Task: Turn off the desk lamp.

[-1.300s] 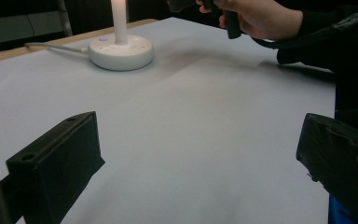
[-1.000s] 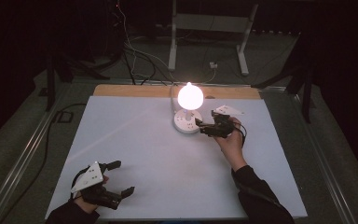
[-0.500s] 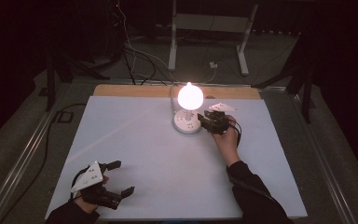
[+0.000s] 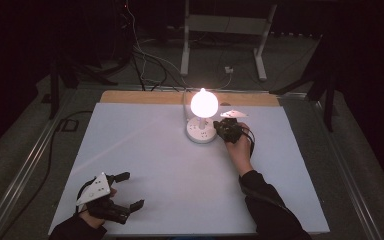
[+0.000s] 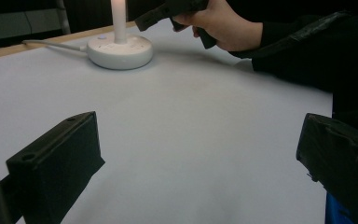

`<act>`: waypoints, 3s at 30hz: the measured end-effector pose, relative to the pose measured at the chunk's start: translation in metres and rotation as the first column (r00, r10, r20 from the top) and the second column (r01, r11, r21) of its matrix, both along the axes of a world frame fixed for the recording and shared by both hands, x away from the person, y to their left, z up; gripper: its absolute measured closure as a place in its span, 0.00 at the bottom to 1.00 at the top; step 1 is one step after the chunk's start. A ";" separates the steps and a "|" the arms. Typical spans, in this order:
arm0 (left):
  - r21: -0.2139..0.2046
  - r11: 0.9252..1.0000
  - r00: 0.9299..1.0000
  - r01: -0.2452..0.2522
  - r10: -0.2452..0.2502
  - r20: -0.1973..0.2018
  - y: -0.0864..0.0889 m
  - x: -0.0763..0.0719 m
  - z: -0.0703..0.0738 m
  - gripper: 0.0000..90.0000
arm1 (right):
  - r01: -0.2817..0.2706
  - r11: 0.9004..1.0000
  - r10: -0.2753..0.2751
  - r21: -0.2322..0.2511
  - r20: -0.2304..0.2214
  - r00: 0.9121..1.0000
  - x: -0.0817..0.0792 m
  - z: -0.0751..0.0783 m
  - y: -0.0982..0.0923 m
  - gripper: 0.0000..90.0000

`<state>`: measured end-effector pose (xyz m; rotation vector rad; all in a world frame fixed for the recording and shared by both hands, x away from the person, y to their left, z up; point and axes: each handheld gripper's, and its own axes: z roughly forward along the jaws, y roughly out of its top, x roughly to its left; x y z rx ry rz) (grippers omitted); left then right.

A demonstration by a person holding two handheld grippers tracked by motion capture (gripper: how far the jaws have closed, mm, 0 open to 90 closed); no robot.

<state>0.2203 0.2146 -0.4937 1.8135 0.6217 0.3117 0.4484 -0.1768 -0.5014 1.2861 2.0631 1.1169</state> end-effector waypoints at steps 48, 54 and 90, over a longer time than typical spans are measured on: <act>0.004 1.000 1.000 0.001 -0.001 0.000 0.000 0.000 0.000 0.01 | -0.013 1.000 0.014 -0.013 0.067 0.998 -0.001 0.009 0.010 1.00; 0.006 1.000 1.000 0.001 -0.001 -0.001 -0.001 0.000 0.000 0.01 | -0.009 1.000 0.010 -0.016 0.044 0.999 0.000 0.000 0.009 1.00; 0.004 1.000 1.000 0.002 -0.002 -0.002 -0.001 0.000 0.000 0.01 | -0.003 0.999 0.005 -0.053 0.041 0.999 0.001 -0.012 0.010 0.99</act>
